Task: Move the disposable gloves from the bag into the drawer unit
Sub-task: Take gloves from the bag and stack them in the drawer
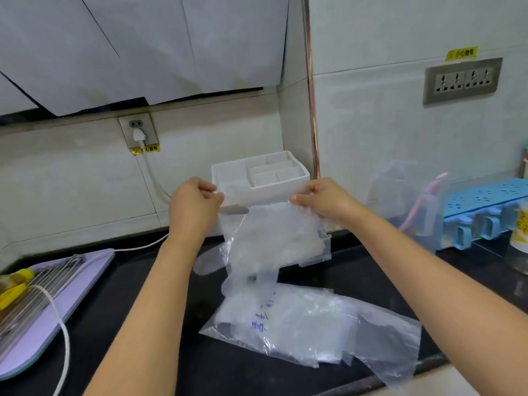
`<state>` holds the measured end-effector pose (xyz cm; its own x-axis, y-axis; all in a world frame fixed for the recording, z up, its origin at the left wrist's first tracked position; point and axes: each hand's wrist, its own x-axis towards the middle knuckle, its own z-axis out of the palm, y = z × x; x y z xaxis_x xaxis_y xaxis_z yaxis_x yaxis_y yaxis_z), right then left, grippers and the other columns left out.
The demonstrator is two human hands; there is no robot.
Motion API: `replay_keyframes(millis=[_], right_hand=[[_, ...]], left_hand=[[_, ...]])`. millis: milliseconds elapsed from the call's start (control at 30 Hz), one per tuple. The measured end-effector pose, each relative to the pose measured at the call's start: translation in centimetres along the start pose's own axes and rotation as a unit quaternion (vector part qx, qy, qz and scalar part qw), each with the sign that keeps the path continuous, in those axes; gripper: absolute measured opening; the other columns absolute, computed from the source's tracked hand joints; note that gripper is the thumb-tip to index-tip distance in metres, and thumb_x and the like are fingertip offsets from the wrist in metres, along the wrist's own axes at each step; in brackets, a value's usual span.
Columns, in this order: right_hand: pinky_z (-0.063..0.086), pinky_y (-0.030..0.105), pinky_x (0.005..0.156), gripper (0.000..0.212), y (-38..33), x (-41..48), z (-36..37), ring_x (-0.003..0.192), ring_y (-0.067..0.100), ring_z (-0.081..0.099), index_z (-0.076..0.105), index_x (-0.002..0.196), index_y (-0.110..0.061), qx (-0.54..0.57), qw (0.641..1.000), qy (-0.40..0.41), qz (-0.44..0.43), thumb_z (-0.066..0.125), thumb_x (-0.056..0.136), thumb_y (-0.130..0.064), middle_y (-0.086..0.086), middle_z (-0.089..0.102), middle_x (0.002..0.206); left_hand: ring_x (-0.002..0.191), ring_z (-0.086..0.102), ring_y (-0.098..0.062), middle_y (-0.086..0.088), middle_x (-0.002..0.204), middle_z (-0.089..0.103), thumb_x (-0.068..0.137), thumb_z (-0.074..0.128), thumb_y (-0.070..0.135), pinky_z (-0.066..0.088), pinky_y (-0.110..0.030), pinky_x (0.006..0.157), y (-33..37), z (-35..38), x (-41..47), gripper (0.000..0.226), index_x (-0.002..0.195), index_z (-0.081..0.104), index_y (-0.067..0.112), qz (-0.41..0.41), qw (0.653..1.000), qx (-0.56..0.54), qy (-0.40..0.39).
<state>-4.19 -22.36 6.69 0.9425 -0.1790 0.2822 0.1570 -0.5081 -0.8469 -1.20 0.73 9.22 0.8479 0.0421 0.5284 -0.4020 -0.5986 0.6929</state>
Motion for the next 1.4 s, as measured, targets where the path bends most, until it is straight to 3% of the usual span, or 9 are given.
replay_keyframes(millis=[100,433,533,733,867,1033,1200,1333,1400], right_hand=[[0.033,0.013,0.038,0.023,1.4,2.1,1.6,0.046,0.010,0.042,0.059,0.074,-0.006,-0.007,0.999,0.029,0.026,0.066,0.089,-0.022,0.001,0.049,0.060],[0.042,0.025,0.058,0.030,4.1,3.3,3.7,0.069,0.018,0.057,0.052,0.062,-0.015,-0.200,0.978,0.042,0.029,0.060,0.090,-0.020,0.001,0.060,0.068],[0.049,0.032,0.070,0.024,4.0,3.5,4.1,0.079,0.025,0.062,0.056,0.067,-0.012,-0.261,0.964,0.042,0.023,0.060,0.089,-0.019,0.009,0.066,0.079],[0.039,0.028,0.066,0.013,2.8,2.6,3.8,0.090,0.024,0.059,0.059,0.098,-0.007,-0.365,0.923,0.110,-0.046,0.064,0.088,-0.013,0.006,0.060,0.098],[0.048,0.027,0.067,0.013,1.0,1.6,5.3,0.082,0.022,0.063,0.069,0.088,-0.004,-0.240,0.968,-0.064,-0.034,0.057,0.090,-0.009,0.005,0.067,0.085],[0.041,0.030,0.084,0.032,1.4,2.3,6.7,0.105,0.026,0.055,0.060,0.121,-0.007,-0.360,0.886,-0.289,0.045,0.044,0.094,-0.009,0.009,0.060,0.118],[0.034,0.034,0.106,0.053,1.4,3.4,5.7,0.135,0.027,0.037,0.034,0.147,-0.011,-0.457,0.817,-0.337,0.100,0.046,0.096,-0.016,0.007,0.034,0.151],[0.044,0.031,0.093,0.055,1.3,4.3,5.9,0.123,0.027,0.048,0.030,0.148,-0.007,-0.503,0.789,-0.338,0.106,0.048,0.096,-0.015,0.010,0.038,0.148],[0.047,0.027,0.068,0.050,0.9,4.6,6.2,0.088,0.023,0.057,0.040,0.142,-0.004,-0.518,0.778,-0.341,0.101,0.049,0.094,-0.012,0.010,0.056,0.121]], left_hand=[[0.072,0.055,-0.010,0.006,0.079,0.060,0.089,0.058,0.014,0.044,-0.022,0.064,0.9,1.3,-0.7,0.005,0.093,0.062,0.016,0.086,0.995,-0.011,0.043],[0.085,0.064,-0.025,-0.012,0.090,0.070,0.085,0.060,0.009,0.052,-0.036,0.079,-1.7,9.9,-0.8,0.009,0.084,0.068,0.011,0.021,0.950,0.152,-0.273],[0.103,0.062,-0.021,-0.006,0.107,0.067,0.082,0.072,0.014,0.047,-0.026,0.084,-2.0,10.6,-0.2,0.022,0.103,0.069,0.011,0.000,0.928,0.171,-0.331],[0.122,0.050,-0.021,-0.004,0.136,0.051,0.085,0.071,0.025,0.040,-0.024,0.092,-2.8,11.0,0.3,0.060,0.138,0.047,0.011,-0.002,0.895,0.206,-0.396],[0.118,0.054,-0.026,-0.010,0.130,0.057,0.090,0.061,0.024,0.043,-0.028,0.086,-2.6,11.2,0.4,0.048,0.136,0.049,0.014,0.030,0.878,0.228,-0.420],[0.105,0.057,-0.023,-0.008,0.119,0.062,0.091,0.058,0.030,0.042,-0.030,0.086,-2.8,11.2,0.4,0.030,0.116,0.059,0.014,0.056,0.866,0.234,-0.438],[0.134,0.038,-0.025,-0.003,0.152,0.033,0.096,0.051,0.027,0.034,-0.033,0.104,-2.8,10.2,2.0,0.059,0.149,0.028,0.017,0.079,0.768,0.402,-0.492],[0.138,0.033,-0.026,-0.006,0.155,0.027,0.090,0.063,0.039,0.032,-0.033,0.107,-2.1,10.1,2.9,0.079,0.152,0.020,0.015,0.070,0.710,0.463,-0.526],[0.135,0.037,-0.027,-0.008,0.153,0.032,0.090,0.063,0.037,0.034,-0.033,0.105,-2.1,10.3,3.1,0.077,0.151,0.023,0.014,0.068,0.701,0.469,-0.533]])
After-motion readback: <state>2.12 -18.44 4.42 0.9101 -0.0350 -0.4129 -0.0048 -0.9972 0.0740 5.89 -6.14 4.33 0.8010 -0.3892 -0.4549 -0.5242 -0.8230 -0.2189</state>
